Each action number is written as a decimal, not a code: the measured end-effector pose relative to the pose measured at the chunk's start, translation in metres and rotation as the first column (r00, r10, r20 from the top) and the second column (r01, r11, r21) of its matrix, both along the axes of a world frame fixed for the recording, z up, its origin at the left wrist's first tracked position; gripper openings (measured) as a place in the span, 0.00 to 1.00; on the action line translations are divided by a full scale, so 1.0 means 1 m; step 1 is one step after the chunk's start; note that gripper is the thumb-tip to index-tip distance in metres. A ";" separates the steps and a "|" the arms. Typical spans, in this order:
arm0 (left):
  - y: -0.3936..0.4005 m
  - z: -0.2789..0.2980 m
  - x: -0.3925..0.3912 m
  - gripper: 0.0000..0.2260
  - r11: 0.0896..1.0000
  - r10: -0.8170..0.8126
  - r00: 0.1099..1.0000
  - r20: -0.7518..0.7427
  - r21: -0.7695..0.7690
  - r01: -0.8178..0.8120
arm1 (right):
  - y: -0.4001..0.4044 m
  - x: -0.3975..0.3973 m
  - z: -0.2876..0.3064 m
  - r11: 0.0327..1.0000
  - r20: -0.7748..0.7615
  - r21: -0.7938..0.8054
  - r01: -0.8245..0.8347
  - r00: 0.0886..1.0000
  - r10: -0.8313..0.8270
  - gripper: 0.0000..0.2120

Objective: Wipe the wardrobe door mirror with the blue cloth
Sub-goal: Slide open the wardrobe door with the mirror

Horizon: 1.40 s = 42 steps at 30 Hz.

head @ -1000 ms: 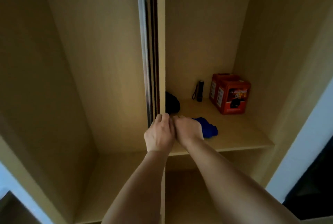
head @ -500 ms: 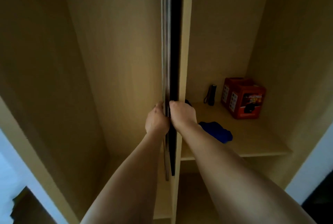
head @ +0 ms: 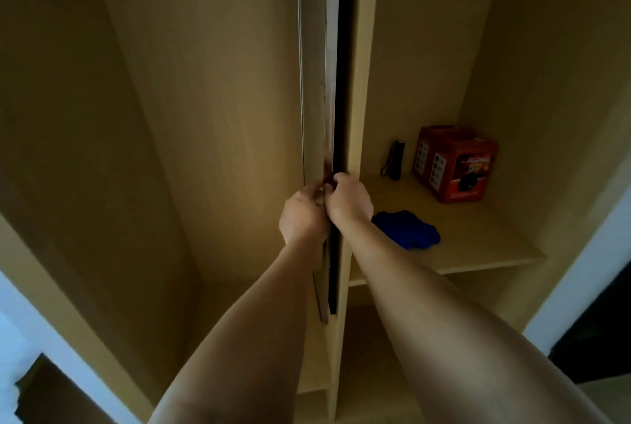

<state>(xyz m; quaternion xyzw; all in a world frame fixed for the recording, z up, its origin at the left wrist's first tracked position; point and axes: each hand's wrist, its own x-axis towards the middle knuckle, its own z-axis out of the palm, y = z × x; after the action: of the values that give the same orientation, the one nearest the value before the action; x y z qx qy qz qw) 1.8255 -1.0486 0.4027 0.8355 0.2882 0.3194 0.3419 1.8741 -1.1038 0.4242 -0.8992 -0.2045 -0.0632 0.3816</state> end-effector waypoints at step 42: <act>-0.137 0.000 -0.109 0.10 0.980 0.183 0.971 0.154 0.053 -0.193 | -0.125 -0.091 -0.020 0.968 0.080 0.115 -0.222 0.974 0.214 0.11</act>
<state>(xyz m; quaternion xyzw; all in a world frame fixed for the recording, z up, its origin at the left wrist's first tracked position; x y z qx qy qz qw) 1.7160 -1.1859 0.4026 0.7894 0.3287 0.4212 0.3024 1.7827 -1.2292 0.4041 -0.8434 -0.3105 -0.0636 0.4339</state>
